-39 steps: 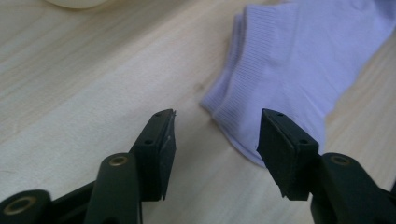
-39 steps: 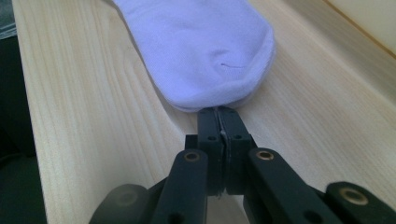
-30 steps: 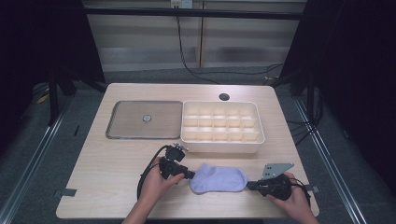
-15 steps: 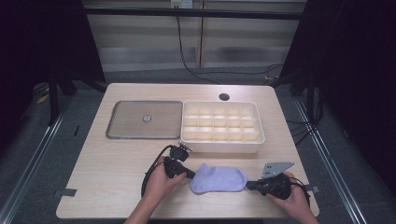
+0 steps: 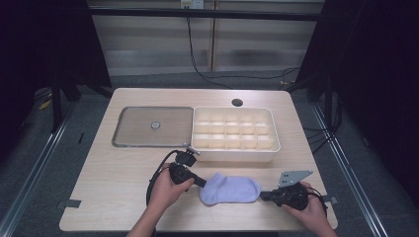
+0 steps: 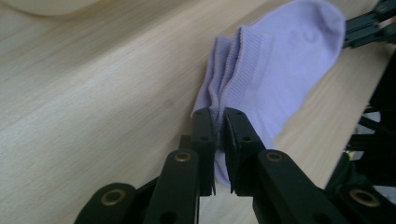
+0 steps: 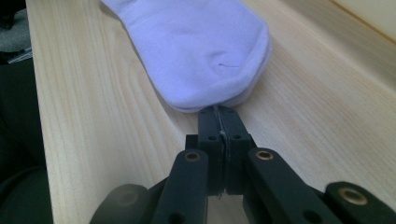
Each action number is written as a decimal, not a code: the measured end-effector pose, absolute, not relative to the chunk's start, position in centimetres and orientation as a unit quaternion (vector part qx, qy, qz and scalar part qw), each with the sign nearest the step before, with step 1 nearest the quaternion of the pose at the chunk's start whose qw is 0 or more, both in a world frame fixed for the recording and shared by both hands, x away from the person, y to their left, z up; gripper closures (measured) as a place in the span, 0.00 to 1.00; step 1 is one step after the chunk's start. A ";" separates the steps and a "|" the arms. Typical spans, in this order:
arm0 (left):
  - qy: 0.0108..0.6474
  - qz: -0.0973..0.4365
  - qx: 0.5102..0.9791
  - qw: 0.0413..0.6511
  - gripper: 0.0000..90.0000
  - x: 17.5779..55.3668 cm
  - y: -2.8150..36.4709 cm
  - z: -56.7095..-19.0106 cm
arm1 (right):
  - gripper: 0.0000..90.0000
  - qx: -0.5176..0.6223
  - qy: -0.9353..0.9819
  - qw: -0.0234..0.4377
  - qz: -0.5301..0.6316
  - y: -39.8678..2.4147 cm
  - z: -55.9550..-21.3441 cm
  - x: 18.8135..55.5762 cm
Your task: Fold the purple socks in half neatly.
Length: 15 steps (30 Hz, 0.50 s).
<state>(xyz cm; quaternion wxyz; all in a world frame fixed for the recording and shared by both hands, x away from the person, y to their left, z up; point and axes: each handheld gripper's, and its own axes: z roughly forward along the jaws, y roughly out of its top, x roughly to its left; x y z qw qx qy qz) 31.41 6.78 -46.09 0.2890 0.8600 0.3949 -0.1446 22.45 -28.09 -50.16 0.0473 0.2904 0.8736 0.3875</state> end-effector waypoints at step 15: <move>0.372 -0.162 0.865 0.297 0.93 31.0 6.1 -44.3 | 0.99 0.285 0.876 0.047 0.387 -27.4 -50.1 22.4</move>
